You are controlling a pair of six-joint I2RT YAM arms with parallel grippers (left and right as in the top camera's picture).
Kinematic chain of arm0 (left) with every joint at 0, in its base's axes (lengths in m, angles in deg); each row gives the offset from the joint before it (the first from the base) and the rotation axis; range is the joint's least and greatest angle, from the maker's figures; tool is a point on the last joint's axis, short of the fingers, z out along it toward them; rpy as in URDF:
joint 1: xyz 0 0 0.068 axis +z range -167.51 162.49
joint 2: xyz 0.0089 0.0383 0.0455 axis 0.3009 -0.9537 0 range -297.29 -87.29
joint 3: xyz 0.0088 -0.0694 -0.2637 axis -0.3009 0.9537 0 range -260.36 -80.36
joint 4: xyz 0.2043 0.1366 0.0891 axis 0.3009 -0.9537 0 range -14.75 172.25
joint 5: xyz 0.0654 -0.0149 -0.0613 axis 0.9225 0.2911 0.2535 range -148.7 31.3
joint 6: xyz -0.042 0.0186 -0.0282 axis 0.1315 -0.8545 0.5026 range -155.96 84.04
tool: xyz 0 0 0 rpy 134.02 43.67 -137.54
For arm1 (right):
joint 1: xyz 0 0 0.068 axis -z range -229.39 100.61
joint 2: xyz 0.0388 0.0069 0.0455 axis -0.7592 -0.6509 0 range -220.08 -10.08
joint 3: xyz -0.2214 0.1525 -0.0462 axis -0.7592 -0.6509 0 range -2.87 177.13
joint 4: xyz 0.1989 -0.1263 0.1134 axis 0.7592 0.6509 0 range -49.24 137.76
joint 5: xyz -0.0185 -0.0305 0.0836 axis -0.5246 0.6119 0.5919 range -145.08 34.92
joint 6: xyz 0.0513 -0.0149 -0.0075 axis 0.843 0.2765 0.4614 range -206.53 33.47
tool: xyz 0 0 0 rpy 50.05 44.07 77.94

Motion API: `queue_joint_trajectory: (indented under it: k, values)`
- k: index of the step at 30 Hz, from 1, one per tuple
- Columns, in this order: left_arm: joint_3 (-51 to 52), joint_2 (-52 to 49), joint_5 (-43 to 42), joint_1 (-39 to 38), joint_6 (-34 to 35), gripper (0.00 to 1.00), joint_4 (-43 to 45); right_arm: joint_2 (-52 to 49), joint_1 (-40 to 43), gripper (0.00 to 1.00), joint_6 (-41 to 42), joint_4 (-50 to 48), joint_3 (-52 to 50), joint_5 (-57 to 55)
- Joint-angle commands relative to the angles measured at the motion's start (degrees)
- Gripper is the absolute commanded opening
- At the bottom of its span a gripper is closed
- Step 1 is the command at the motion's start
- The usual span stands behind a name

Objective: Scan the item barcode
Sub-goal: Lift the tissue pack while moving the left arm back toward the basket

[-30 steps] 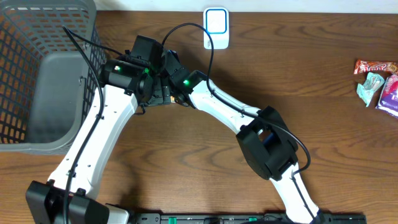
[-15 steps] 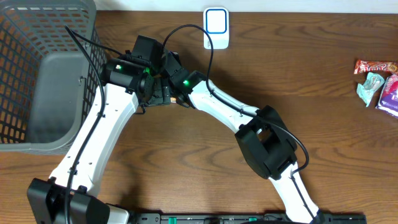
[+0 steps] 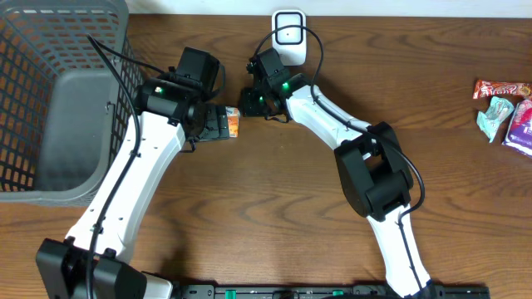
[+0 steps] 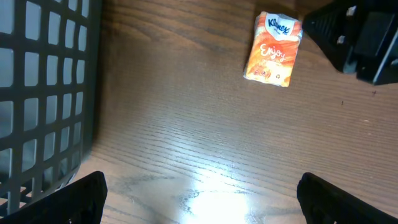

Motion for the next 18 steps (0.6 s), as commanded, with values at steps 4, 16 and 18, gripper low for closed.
queue_joint_trajectory:
  k: [4,16,18]
  values:
    - [0.0,0.4,0.2,-0.2,-0.3,0.98,0.5,-0.3,-3.3,0.42,-1.2,-1.5,0.1,3.4]
    - [1.9,0.4,11.5,2.9,5.8,0.98,-2.3,-0.2,-3.6,0.4,-1.2,-1.7,2.2,3.5]
    - [3.4,0.4,11.5,5.0,6.7,0.98,-2.4,-0.2,-4.0,0.4,-1.9,-0.3,3.8,3.4]
